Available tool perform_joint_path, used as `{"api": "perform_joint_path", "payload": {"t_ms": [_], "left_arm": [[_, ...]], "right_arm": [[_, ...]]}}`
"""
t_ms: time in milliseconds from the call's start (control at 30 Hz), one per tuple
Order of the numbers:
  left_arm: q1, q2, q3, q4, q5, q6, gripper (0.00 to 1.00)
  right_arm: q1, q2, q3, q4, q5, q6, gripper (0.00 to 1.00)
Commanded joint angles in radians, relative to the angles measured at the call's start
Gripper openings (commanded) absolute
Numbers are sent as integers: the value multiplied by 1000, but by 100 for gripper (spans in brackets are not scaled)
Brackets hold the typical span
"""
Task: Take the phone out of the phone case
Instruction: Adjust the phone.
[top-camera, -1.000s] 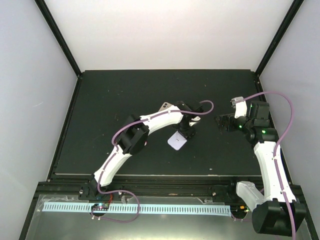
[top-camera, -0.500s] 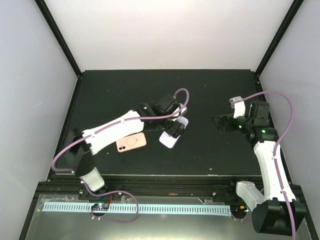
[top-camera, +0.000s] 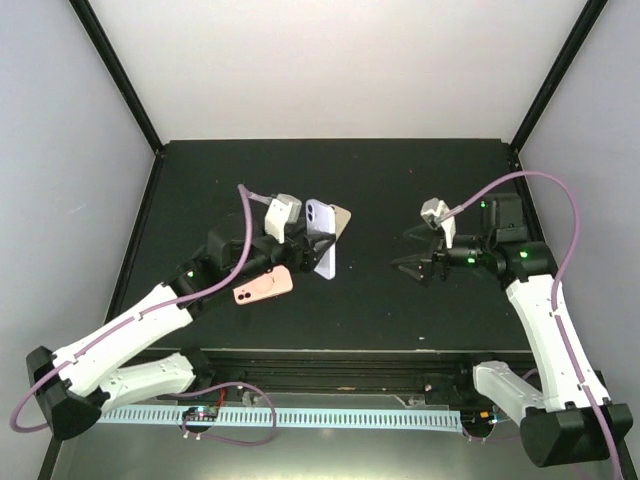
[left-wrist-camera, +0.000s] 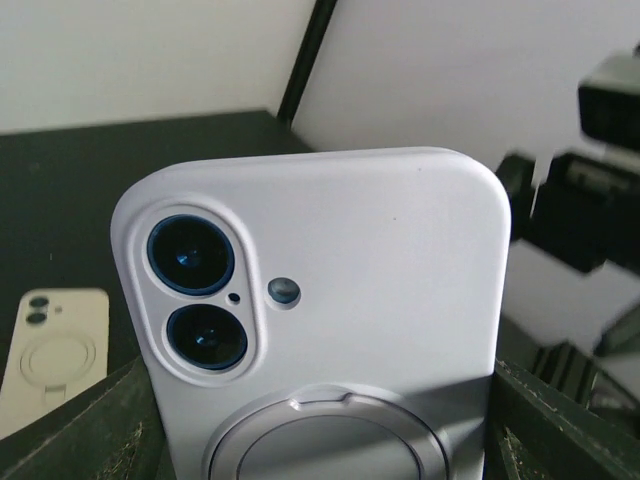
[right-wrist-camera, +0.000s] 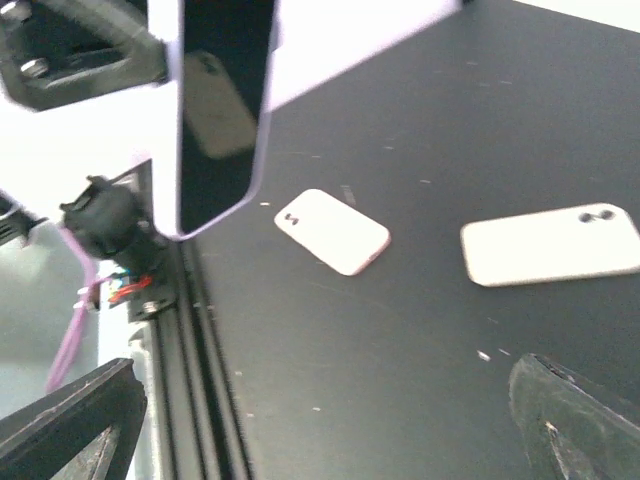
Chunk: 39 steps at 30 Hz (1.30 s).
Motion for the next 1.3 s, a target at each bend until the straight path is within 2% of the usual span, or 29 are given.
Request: {"api": "perform_joint_path", "payload": {"t_ms": [0, 167, 500, 667, 833, 1100, 1267], "left_arm": [[43, -70, -61, 288, 60, -88, 61], [89, -145, -152, 472, 161, -147, 63], [100, -204, -191, 605, 297, -190, 65], [100, -206, -202, 659, 350, -219, 65], [100, -198, -203, 714, 387, -261, 64], [100, -204, -217, 689, 387, -260, 64], [100, -209, -233, 679, 374, -250, 64]], "right_arm": [[127, 26, 41, 14, -78, 22, 100], [209, 59, 102, 110, -60, 113, 100], [439, 225, 229, 197, -149, 259, 100], [491, 251, 219, 345, -179, 390, 100], [555, 287, 226, 424, -200, 454, 100], [633, 334, 236, 531, -285, 565, 100], [654, 304, 189, 624, -231, 641, 99]]}}
